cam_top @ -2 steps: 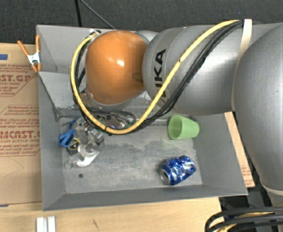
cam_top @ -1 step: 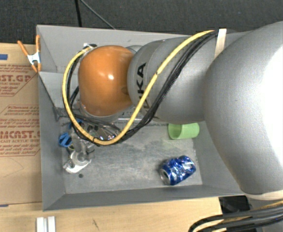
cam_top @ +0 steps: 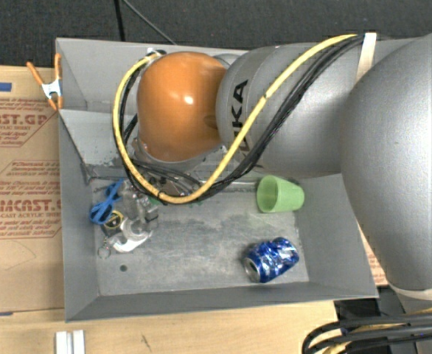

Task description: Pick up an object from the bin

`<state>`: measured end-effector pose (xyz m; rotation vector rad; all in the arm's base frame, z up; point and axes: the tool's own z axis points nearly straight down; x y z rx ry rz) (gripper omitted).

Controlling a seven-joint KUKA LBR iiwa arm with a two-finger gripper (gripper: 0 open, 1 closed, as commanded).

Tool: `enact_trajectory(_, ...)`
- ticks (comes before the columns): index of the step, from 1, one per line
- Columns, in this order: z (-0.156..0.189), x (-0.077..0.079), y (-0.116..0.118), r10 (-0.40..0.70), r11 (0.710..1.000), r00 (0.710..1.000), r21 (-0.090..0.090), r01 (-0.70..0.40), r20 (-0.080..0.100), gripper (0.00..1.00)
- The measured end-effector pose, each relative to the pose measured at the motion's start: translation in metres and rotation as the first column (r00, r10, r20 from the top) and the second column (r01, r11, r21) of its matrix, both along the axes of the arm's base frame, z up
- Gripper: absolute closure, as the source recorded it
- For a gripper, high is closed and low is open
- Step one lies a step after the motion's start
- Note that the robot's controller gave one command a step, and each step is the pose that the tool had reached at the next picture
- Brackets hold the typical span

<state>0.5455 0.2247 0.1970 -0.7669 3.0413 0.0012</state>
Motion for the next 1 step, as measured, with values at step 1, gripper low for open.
enact_trajectory(1, -0.0397, 0.0105, 0.0004, -0.172, 0.985, 0.985, -0.001, 0.172, -0.006, 1.0)
